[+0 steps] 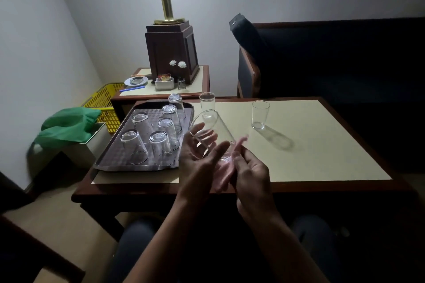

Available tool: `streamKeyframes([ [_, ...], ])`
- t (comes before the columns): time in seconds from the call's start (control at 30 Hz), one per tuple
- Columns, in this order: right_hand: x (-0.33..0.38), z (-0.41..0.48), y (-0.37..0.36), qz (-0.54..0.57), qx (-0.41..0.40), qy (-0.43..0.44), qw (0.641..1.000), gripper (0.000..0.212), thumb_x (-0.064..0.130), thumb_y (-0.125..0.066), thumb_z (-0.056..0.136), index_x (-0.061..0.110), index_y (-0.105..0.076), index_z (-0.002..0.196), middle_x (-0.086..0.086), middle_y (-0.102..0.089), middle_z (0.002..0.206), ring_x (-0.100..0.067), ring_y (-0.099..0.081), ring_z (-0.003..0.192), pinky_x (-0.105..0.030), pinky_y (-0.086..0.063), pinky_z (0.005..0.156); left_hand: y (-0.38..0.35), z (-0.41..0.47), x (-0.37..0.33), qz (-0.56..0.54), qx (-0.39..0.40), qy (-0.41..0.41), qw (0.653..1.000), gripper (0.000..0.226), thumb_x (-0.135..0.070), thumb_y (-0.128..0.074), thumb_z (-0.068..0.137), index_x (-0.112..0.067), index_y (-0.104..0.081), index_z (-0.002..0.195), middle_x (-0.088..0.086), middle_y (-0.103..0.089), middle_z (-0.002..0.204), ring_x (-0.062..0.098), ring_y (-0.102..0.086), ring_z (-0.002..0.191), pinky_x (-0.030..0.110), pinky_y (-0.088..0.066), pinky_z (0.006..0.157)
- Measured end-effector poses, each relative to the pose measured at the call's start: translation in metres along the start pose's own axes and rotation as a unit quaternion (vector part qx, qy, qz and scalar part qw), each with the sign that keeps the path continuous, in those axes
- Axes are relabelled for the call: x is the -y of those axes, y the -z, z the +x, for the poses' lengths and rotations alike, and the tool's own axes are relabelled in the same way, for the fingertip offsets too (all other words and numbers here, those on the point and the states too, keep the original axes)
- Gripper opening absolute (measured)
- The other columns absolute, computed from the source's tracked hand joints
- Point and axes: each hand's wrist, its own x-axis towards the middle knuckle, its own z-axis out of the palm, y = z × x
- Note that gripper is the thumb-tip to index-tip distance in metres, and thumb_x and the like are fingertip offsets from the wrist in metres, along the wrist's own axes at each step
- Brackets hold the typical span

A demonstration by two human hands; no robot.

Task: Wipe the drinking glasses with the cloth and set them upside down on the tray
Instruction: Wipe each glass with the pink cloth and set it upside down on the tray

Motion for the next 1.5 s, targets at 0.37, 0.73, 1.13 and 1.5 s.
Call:
streamKeyframes([
  [0.37, 0.09, 0.03, 0.021, -0.186, 0.067, 0.099, 0.975, 0.038, 0.042, -0.051, 0.099, 0.019, -0.068, 0.123, -0.009, -0.076, 0.114, -0.031, -0.073, 0.109, -0.053, -0.058, 0.101, 0.042, 0.018, -0.013, 0.304, 0.129, -0.118, 0.937, 0.08, -0.019, -0.096, 0.068, -0.041, -0.055, 0.133, -0.007, -0.065, 0.122, -0.002, -0.064, 0.108, 0.013, -0.055, 0.082],
  [0.73, 0.121, 0.073, 0.01, -0.568, 0.251, 0.448, 0.643, 0.015, 0.023, -0.077, 0.094, 0.01, -0.083, 0.1, -0.001, -0.079, 0.084, 0.0, -0.067, 0.071, 0.001, -0.048, 0.07, 0.045, 0.027, -0.05, 0.425, 0.169, -0.183, 0.87, 0.091, -0.027, -0.1, 0.06, -0.026, -0.044, 0.131, -0.018, -0.067, 0.117, 0.002, -0.066, 0.107, 0.026, -0.057, 0.091],
  [1.13, 0.089, 0.07, 0.017, -0.374, 0.213, 0.107, 0.896, 0.008, 0.006, -0.078, 0.091, 0.012, -0.082, 0.094, -0.005, -0.081, 0.09, -0.022, -0.077, 0.086, -0.034, -0.058, 0.074, 0.044, 0.029, -0.044, 0.496, 0.159, -0.28, 0.807, 0.069, -0.029, -0.093, 0.07, -0.018, -0.066, 0.132, 0.0, -0.071, 0.124, 0.016, -0.065, 0.108, 0.037, -0.057, 0.091],
  [1.5, 0.058, 0.104, 0.026, -0.28, 0.15, 0.037, 0.947, 0.009, 0.014, -0.073, 0.095, 0.014, -0.082, 0.095, -0.004, -0.082, 0.092, -0.027, -0.078, 0.091, -0.032, -0.063, 0.067, 0.08, 0.092, -0.07, 0.395, 0.114, -0.119, 0.904, 0.069, -0.023, -0.091, 0.076, -0.014, -0.057, 0.136, -0.003, -0.07, 0.121, 0.005, -0.071, 0.099, 0.02, -0.06, 0.083],
])
